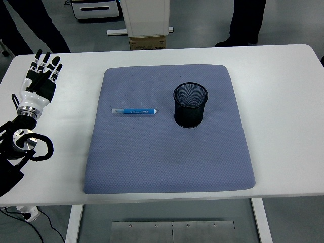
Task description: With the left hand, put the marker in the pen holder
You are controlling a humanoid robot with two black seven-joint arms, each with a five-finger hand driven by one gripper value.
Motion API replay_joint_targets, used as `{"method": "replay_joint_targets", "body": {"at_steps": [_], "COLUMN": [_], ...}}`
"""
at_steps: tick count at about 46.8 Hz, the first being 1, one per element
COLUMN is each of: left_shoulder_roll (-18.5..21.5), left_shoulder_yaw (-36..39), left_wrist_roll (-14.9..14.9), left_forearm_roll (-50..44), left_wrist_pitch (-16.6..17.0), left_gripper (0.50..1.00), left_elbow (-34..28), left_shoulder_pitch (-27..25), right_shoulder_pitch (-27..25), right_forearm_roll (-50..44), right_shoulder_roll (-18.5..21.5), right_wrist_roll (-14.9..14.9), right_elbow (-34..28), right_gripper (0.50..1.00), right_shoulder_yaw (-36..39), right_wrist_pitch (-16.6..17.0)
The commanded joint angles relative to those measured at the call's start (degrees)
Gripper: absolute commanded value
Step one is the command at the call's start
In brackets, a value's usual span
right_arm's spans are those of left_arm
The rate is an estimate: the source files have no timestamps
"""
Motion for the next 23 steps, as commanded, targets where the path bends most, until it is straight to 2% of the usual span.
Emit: {"method": "replay_joint_targets", "body": {"at_steps": [1, 10, 18, 23], "left_shoulder_roll": [1.4, 4.21, 6.14, 7.28], "left_shoulder_yaw": [0.28, 3.0, 12.66, 20.13], "left_wrist_roll": [0.03, 0.82, 1.18, 1.18], "left_forearm_roll": [0.05, 1.54, 2.51, 2.6], "left_wrist_pitch": [0.15, 1.73, 3.58, 5.95], "left_gripper": [1.0, 1.0, 1.0, 1.0], "left_elbow": [-0.02, -0.11, -0.63, -2.56], "left_shoulder_pitch": [0.11, -3.14, -9.11, -12.72], "right_shoulder_pitch": [0.0, 0.0, 0.0, 0.0], "right_forearm_roll": [0.0, 0.0, 0.0, 0.0], "right_shoulder_roll": [0.0, 0.0, 0.0, 0.0], "right_wrist_roll": [-0.01, -0.01, -0.01, -0.01], "right_elbow": [0.0, 0.0, 0.0, 0.0], "right_gripper": [1.0, 1.0, 1.0, 1.0], "right_shoulder_yaw": [0.0, 0.0, 0.0, 0.0], "right_wrist_pitch": [0.0, 0.0, 0.0, 0.0]}}
